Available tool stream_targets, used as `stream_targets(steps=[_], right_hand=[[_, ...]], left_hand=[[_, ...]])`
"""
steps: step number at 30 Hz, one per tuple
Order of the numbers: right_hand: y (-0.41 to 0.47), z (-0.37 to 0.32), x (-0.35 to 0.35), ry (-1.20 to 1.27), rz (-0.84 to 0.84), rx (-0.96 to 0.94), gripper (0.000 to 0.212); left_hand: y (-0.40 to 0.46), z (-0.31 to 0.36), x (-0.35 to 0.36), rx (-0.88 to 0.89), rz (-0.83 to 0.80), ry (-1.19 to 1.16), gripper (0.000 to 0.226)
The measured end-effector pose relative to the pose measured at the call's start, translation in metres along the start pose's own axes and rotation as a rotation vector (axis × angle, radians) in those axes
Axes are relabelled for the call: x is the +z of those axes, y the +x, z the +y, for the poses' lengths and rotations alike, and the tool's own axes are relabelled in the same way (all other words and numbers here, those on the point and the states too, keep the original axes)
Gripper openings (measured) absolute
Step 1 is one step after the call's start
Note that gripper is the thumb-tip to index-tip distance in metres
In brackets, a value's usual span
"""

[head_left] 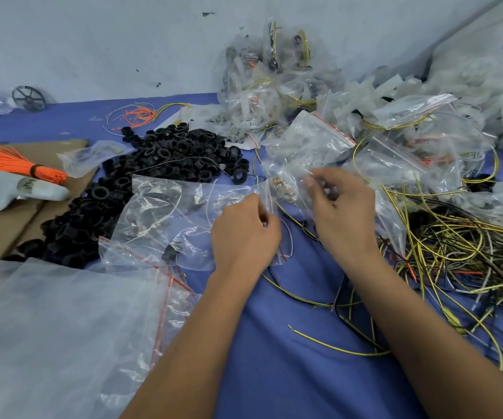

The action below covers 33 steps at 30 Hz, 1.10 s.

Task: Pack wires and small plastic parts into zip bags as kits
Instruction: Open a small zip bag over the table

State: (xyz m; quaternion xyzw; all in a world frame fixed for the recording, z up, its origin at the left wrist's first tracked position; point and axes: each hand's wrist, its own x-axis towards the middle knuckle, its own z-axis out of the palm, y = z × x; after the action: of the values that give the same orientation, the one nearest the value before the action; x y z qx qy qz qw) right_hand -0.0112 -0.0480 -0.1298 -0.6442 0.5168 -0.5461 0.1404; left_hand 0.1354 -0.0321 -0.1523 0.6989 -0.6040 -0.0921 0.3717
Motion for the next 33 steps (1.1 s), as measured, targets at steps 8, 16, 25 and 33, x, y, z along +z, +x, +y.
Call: stream_targets(steps=[8,16,25,33], right_hand=[[0.002,0.0,0.004,0.568,-0.092,0.458,0.025],[-0.006,-0.01,0.005,-0.116,-0.501,-0.028,0.019],[0.002,-0.009,-0.012,-0.064,-0.928,-0.035,0.012],[0.007,-0.004,-0.004,0.555,-0.165,0.392,0.007]], left_hand=[[0.004,-0.006,-0.005,-0.057,0.082,-0.291,0.025],[0.004,-0.008,-0.003,-0.014,0.046,-0.355,0.026],[0.011,-0.007,-0.005,-0.166,0.156,-0.439,0.024],[0.012,-0.009,-0.006,-0.206,0.139,-0.519,0.026]])
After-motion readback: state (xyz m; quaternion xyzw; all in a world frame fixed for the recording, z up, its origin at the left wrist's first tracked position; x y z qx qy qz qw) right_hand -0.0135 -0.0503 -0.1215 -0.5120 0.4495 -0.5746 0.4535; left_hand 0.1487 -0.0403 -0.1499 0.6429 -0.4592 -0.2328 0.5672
